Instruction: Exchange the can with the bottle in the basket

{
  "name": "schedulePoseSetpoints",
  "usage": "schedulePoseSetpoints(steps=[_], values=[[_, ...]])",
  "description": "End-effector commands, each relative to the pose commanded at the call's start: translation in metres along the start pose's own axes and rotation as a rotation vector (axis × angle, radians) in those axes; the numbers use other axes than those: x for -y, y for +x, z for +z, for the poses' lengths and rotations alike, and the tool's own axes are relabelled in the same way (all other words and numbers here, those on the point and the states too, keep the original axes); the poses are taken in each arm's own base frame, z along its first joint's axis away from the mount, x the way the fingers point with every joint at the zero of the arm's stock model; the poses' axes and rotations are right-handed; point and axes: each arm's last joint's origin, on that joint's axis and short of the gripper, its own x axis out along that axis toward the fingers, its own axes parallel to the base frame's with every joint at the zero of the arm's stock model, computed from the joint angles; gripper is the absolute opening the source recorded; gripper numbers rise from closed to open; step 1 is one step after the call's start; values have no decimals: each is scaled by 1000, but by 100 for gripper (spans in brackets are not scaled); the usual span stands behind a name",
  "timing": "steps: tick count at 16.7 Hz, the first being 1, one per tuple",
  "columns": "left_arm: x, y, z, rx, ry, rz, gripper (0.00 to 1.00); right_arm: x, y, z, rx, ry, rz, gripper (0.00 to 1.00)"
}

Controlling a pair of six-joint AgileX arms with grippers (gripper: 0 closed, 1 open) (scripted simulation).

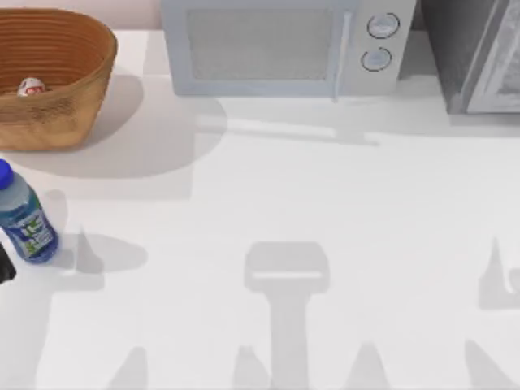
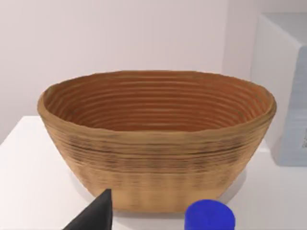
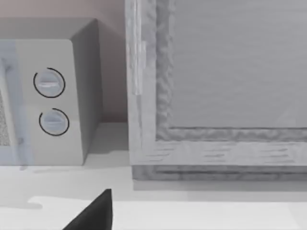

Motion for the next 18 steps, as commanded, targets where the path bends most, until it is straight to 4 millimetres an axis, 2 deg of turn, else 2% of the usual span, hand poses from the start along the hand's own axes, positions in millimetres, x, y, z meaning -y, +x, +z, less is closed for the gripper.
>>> schedulePoseSetpoints(steps=[3,6,8,11,14,16,18], values=[[-2,10,44,-99,1,-3,100,0,0,0,0,0,0,100],[-6,36,92,-236,-1,-12,100,0,0,0,0,0,0,100],[-10,65,120,-344,-6,-23,100,0,0,0,0,0,0,100],[-19,122,150,-518,-21,-43,100,0,0,0,0,0,0,100],[-31,190,160,-695,-44,-67,100,0,0,0,0,0,0,100],[-41,237,154,-810,-64,-86,100,0,0,0,0,0,0,100],[-50,280,138,-919,-86,-105,100,0,0,0,0,0,0,100]])
